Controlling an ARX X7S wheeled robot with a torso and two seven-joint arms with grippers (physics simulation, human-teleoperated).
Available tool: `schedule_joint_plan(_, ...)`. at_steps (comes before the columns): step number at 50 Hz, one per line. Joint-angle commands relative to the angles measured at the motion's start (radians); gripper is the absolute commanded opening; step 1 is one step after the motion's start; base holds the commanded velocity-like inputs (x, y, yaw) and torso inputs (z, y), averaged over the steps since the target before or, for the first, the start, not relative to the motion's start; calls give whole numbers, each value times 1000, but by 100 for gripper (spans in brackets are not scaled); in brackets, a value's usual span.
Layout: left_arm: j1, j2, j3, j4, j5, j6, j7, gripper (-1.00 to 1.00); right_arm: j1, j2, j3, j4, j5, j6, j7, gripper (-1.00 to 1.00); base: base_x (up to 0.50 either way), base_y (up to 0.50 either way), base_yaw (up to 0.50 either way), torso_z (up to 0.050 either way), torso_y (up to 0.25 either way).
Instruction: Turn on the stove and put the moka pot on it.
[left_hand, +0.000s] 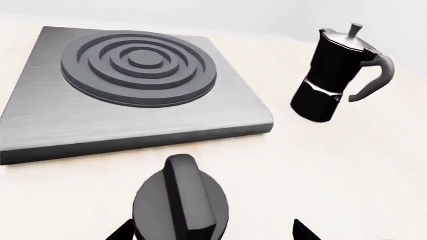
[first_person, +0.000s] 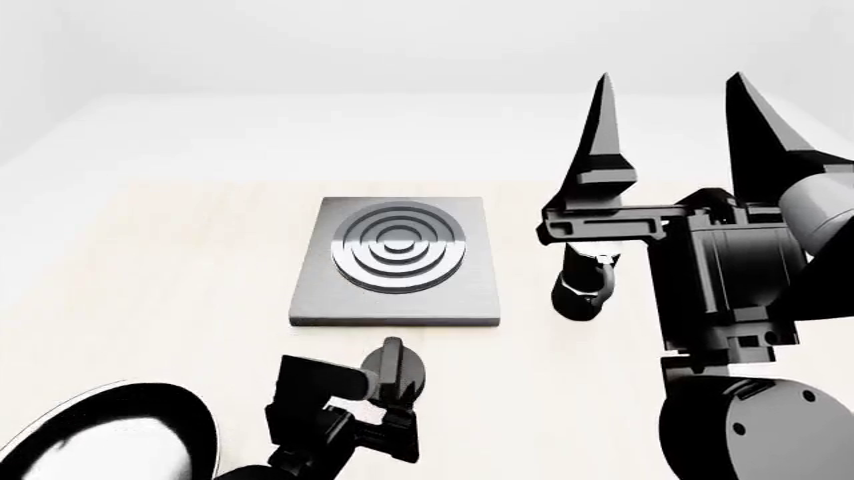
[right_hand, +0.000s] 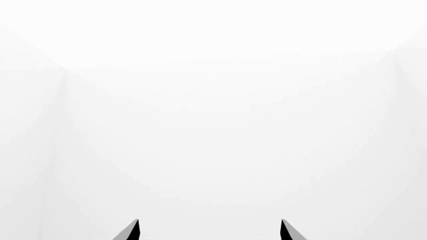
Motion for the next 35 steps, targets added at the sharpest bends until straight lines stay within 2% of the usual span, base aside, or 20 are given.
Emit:
schedule_joint_plan(1, 7, 12, 2, -15, -2, 7, 12, 100, 10, 6, 1, -5, 15, 13, 8, 100, 0, 0, 0, 0, 0)
schedule_joint_plan(35, -51, 110, 9, -229, 13, 14, 117, 100, 4, 21, -17, 14, 20, -15, 16, 100, 0, 0, 0, 0, 0)
